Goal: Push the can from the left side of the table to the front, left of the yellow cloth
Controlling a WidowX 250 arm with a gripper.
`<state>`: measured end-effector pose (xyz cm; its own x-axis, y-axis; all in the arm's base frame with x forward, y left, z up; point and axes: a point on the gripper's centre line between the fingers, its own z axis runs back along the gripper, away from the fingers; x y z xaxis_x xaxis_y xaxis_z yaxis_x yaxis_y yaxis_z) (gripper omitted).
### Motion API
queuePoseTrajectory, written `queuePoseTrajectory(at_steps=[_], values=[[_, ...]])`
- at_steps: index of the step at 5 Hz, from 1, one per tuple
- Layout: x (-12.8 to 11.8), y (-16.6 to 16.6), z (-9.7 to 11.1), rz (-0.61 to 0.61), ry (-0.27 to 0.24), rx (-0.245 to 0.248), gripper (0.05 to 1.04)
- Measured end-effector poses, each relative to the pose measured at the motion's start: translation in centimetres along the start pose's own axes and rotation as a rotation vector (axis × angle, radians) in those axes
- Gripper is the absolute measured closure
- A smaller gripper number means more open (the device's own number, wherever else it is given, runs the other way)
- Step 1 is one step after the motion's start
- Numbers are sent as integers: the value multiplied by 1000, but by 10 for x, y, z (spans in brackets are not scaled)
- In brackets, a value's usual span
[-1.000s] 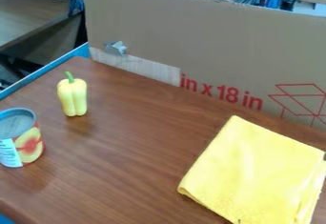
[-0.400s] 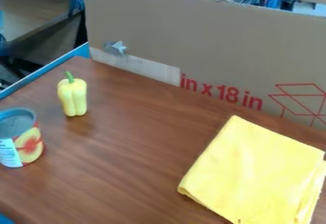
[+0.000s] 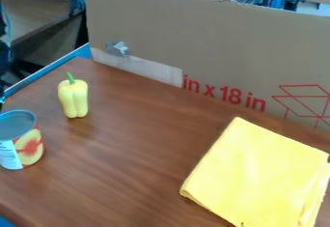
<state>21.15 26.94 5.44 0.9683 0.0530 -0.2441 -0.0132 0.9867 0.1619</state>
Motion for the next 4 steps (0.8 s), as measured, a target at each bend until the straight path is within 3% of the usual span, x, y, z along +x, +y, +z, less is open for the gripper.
queuePoseTrajectory(at_steps=[1,2,4], values=[[4,-4,-8,-23,-3,-24,83],[-8,-29,-17,-73,24,-97,83],[-41,-106,-4,-225,33,-60,83]])
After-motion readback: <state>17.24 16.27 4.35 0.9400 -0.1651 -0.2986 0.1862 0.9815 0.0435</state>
